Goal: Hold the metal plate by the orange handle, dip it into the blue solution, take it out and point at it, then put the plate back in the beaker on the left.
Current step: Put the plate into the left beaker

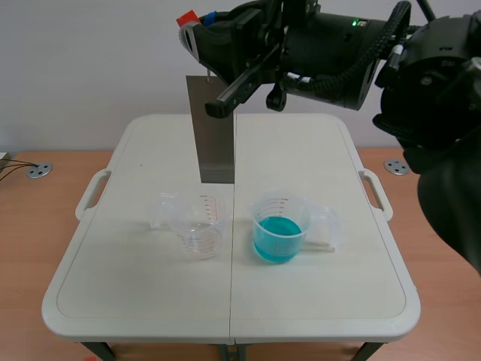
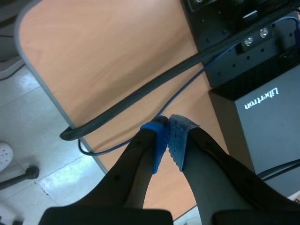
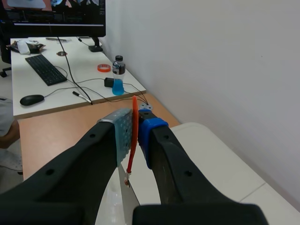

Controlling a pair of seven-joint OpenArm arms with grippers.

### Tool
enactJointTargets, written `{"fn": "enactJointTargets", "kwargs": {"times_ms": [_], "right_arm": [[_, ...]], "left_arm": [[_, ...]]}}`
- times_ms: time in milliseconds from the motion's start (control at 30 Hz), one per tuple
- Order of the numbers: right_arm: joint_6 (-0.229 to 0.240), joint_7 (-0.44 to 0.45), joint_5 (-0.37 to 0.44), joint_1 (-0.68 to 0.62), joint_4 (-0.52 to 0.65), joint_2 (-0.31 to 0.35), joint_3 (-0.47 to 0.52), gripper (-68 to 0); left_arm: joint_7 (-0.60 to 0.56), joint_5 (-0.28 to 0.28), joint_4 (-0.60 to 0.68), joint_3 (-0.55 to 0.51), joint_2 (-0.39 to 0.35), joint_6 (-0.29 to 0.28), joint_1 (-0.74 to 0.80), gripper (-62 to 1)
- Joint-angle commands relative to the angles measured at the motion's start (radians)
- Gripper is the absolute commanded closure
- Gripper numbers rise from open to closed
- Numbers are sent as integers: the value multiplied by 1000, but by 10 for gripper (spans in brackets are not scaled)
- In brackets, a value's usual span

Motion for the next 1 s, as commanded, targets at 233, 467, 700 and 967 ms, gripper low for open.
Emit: {"fn": "enactJointTargets", "kwargs": {"times_ms": [233, 467, 700, 967], "right_arm": [[7, -5, -44, 28, 26, -65, -54, -11], [7, -8, -77, 28, 23, -107, -94, -11], [-13, -7, -103, 28, 22, -136, -100, -11], [-16, -7, -121, 28, 19, -146, -100, -11]], "left_arm": [[12, -3, -14, 14, 0, -5, -5, -19], [16, -3, -14, 14, -1, -5, -4, -19], [16, -4, -14, 14, -1, -5, -6, -19], [16, -3, -14, 14, -1, -5, -6, -19]]}}
